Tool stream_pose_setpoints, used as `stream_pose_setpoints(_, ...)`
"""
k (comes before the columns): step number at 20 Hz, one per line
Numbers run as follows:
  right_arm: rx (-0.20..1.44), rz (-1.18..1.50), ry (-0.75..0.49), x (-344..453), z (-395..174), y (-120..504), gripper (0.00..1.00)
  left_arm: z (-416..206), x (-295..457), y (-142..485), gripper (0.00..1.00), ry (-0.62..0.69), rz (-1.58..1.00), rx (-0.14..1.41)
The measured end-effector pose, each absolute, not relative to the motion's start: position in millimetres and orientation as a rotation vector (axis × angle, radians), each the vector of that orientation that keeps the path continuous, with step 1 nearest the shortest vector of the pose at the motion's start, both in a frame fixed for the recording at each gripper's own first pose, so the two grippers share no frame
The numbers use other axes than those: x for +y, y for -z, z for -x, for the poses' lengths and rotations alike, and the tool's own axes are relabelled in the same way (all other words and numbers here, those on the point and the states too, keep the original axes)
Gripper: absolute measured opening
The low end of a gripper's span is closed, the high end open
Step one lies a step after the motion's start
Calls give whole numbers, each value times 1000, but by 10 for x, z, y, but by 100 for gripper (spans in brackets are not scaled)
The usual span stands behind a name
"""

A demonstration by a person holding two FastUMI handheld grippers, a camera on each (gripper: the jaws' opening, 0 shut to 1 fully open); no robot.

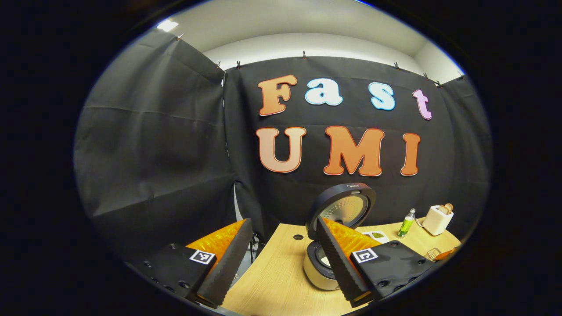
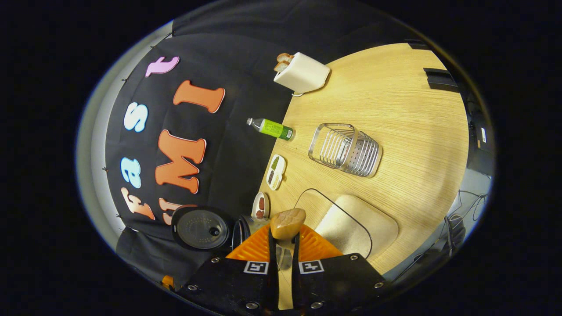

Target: Close the left gripper, press the button to open the rice cooker; take a wooden spoon from the chopstick holder with the right hand, scoop a spoonful of rice and pour it into the rice cooker, then put the wooden spoon back into the chopstick holder.

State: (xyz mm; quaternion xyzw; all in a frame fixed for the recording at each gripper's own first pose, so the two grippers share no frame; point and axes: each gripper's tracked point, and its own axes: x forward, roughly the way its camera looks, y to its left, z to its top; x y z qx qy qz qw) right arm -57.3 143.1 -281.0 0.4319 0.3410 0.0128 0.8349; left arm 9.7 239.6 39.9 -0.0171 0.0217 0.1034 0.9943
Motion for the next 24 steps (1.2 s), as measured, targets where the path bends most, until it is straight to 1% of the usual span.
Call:
stream_pose_setpoints(1, 720, -932, -29, 1426, 586, 2767, 11, -91, 2396, -401, 98, -208, 36, 43)
stream_pose_setpoints(2, 717, -946, -31, 1429, 583, 2736, 11, -90, 2398, -409, 94, -208, 36, 43)
stream_pose_setpoints(3, 715, -958, -31, 1441, 586, 2705, 11, -89, 2403, -406, 94, -207, 36, 41)
stream_pose_setpoints(4, 714, -971, -26, 1449, 571, 2678, 11, -99, 2397, -418, 100, -206, 35, 40)
stream_pose_setpoints(6, 714, -994, -27, 1460, 580, 2592, 11, -85, 2388, -422, 100, -204, 32, 40)
stream_pose_setpoints(8, 704, -1025, -31, 1474, 560, 2477, 11, -85, 2386, -425, 94, -204, 30, 41)
stream_pose_setpoints(11, 689, -1063, -45, 1537, 505, 2342, 11, -78, 2396, -435, 100, -203, 28, 37)
stream_pose_setpoints(15, 684, -1100, -62, 1642, 440, 2188, 11, -83, 2417, -463, 100, -206, 29, 28)
stream_pose_setpoints(24, 666, -1111, -152, 2201, 68, 1707, 11, -64, 2532, -421, 95, -224, 43, 28)
